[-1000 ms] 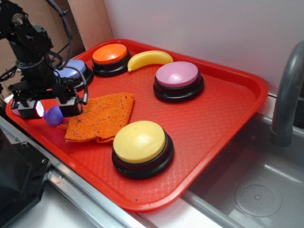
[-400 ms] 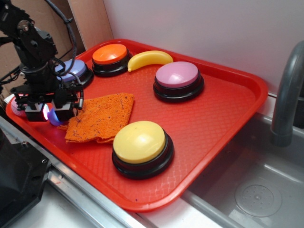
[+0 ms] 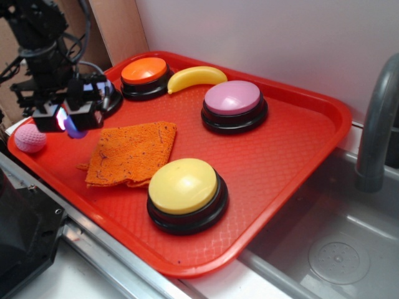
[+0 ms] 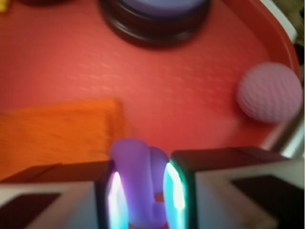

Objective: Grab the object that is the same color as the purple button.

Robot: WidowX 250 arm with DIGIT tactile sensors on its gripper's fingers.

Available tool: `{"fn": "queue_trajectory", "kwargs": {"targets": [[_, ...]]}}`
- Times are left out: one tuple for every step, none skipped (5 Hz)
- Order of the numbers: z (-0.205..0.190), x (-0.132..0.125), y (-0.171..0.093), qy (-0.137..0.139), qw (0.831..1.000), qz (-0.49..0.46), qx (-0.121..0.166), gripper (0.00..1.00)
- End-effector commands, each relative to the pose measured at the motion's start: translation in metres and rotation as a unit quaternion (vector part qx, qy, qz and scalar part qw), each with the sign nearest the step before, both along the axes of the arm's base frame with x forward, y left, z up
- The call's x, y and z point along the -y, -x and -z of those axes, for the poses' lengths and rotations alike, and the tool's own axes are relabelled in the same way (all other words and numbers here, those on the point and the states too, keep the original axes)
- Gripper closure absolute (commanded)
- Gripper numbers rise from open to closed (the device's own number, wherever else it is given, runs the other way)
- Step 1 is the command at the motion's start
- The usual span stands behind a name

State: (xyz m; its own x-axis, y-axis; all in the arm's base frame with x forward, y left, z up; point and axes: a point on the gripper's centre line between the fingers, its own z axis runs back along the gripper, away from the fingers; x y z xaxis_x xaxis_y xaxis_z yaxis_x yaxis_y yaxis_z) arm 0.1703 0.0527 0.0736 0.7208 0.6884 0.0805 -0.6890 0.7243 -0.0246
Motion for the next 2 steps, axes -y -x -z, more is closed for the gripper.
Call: {"fn": "queue_trajectory", "kwargs": {"targets": [[-0.087,0.046,-0.029,0.008,0.990,0.141,0.026,1.00],[-0.112,0.053,-0.028,-0.002,0.983,0.178,0.042,1.00]]}}
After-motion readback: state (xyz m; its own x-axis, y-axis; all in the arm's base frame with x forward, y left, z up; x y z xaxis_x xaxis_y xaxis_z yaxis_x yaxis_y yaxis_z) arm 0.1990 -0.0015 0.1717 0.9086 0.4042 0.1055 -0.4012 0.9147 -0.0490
